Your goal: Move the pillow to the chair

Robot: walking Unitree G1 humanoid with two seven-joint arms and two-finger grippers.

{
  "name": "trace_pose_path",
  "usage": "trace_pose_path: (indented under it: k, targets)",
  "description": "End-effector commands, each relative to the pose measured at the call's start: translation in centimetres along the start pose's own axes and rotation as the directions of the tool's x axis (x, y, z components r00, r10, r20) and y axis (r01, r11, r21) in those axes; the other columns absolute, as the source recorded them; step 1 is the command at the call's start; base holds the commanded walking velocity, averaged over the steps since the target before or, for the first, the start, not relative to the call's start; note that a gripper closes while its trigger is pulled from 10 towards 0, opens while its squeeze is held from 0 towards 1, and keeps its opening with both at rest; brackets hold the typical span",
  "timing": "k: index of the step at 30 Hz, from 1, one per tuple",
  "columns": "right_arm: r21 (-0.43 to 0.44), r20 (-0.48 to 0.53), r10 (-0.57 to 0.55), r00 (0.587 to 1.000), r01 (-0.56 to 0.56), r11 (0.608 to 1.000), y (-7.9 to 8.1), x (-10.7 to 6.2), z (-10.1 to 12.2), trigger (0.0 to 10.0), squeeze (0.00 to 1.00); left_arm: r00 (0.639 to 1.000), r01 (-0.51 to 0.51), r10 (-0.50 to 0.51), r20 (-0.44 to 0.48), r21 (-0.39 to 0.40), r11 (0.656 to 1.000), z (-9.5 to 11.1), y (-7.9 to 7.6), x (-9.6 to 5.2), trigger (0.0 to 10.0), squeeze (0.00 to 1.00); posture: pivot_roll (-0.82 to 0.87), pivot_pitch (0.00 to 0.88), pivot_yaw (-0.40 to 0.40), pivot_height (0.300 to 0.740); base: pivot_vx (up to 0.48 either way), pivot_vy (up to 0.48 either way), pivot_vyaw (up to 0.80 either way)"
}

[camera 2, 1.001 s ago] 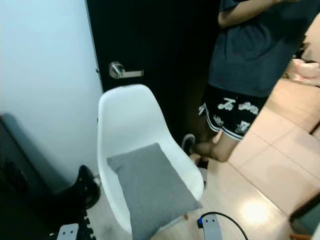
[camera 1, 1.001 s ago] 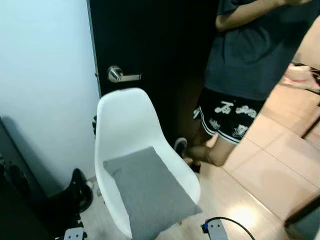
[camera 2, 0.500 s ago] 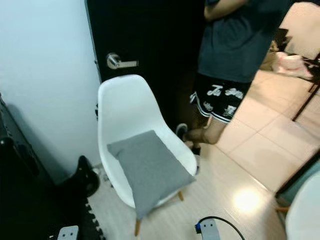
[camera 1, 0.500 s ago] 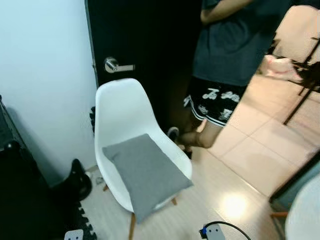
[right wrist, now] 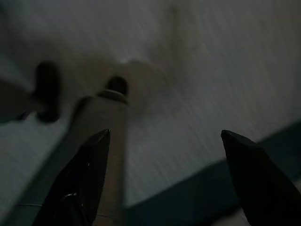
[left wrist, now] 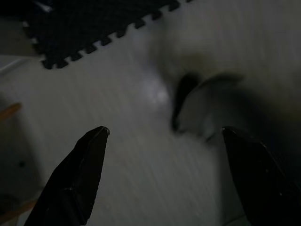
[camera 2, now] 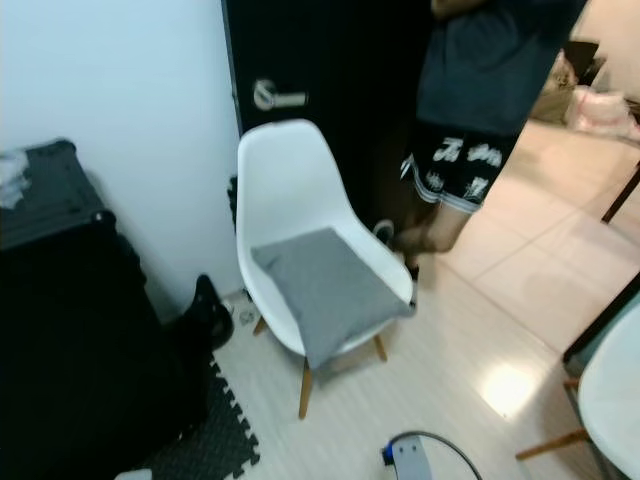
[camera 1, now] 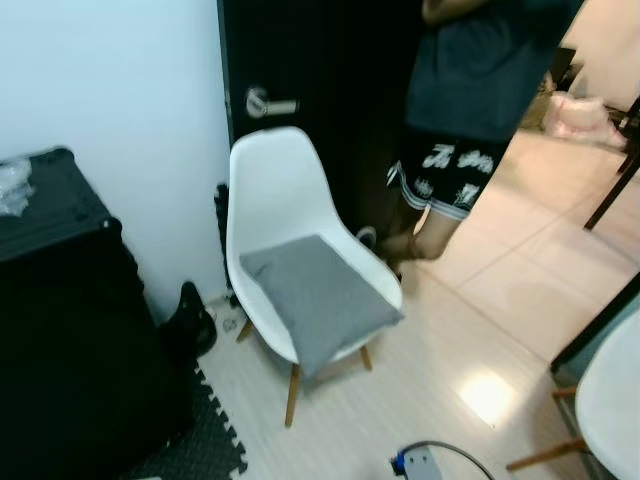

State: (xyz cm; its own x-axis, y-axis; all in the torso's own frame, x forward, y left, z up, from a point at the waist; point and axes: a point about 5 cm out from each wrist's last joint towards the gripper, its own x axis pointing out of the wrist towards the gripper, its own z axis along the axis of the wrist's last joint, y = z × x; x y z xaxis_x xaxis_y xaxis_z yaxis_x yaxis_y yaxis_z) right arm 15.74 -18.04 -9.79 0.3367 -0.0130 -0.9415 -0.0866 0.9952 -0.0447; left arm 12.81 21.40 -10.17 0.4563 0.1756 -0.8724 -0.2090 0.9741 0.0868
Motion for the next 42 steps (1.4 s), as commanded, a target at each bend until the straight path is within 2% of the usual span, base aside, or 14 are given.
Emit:
trace_pose_path:
  k: [1, 10, 25, 42]
  targets:
    - [-0.017, 0.004, 0.004, 1.0, -0.004, 1.0, 0.2, 0.0, 0.2, 10.0, 0.0, 1.0, 0.011, -0.011, -0.011, 0.011, 1.0, -0.3, -0.2, 0.0, 10.0, 0.0, 0.22, 0.0, -0.104, 0.74, -0.345, 0.0, 0.0]
    - [-0.04, -0.003, -0.002, 1.0, 0.002, 0.999, -0.2, 0.0, 0.2, 10.0, 0.0, 0.999, 0.034, -0.034, -0.002, 0.04, 0.999, 0.1, -1.1, 0.1, 10.0, 0.0, 0.21, 0.0, -0.112, 0.74, -0.347, 0.0, 0.0]
    - [-0.065, -0.005, -0.013, 1.0, 0.013, 0.998, -0.8, -0.1, 0.2, 10.0, 0.0, 0.999, 0.038, -0.038, -0.012, 0.049, 0.998, -0.2, -1.3, 0.0, 10.0, 0.0, 0.21, 0.0, -0.121, 0.74, -0.343, 0.0, 0.0]
    - [-0.104, -0.002, -0.024, 1.0, 0.024, 0.994, -1.3, -0.2, 0.3, 10.0, 0.0, 0.999, 0.033, -0.031, -0.022, 0.073, 0.997, -0.6, -1.4, -0.1, 10.0, 0.0, 0.21, 0.0, -0.136, 0.74, 0.0, 0.0, -0.74]
